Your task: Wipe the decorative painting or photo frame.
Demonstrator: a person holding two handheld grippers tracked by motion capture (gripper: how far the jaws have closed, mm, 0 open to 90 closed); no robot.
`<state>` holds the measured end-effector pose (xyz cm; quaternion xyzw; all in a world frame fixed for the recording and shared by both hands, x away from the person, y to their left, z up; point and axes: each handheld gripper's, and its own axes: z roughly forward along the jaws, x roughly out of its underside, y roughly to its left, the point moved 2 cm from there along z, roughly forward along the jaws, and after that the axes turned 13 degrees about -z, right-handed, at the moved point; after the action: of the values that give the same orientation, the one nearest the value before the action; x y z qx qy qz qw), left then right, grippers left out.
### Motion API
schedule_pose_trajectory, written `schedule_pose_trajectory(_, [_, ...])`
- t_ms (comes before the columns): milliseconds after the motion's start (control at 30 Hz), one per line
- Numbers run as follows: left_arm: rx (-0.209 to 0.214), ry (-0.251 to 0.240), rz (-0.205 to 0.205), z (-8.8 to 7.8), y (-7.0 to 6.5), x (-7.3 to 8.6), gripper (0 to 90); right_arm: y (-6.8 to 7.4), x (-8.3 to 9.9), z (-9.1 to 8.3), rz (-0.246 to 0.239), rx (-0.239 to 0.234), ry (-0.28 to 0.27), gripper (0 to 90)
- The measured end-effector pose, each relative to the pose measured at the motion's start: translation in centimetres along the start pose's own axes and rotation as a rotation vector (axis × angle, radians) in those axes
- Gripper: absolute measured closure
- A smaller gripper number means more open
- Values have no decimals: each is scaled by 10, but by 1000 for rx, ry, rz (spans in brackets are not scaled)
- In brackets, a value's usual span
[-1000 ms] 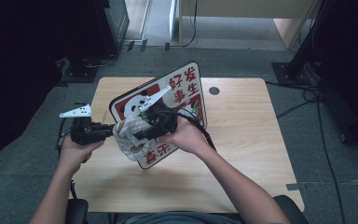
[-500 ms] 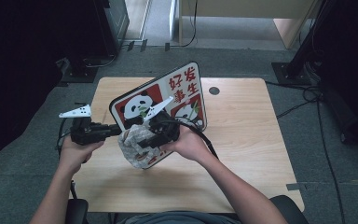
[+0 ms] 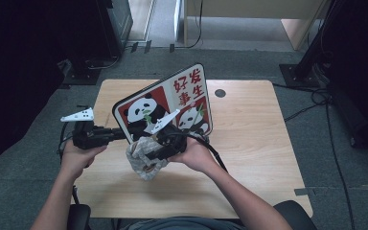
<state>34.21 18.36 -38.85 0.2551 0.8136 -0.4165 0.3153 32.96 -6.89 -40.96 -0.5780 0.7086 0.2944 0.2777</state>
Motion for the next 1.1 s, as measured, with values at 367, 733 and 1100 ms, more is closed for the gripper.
schedule_pose_trajectory(367, [0,0,-1,0,0,1,771,2,24,13,11,-15,21,635])
schedule_pose_trajectory(733, [1,3,-11,0,0,1,764,3,41,23,9,-23,29,635])
schedule_pose_trajectory(1100, [-1,4,-12,0,1,1,745,4,58,34,22,-41,69,635])
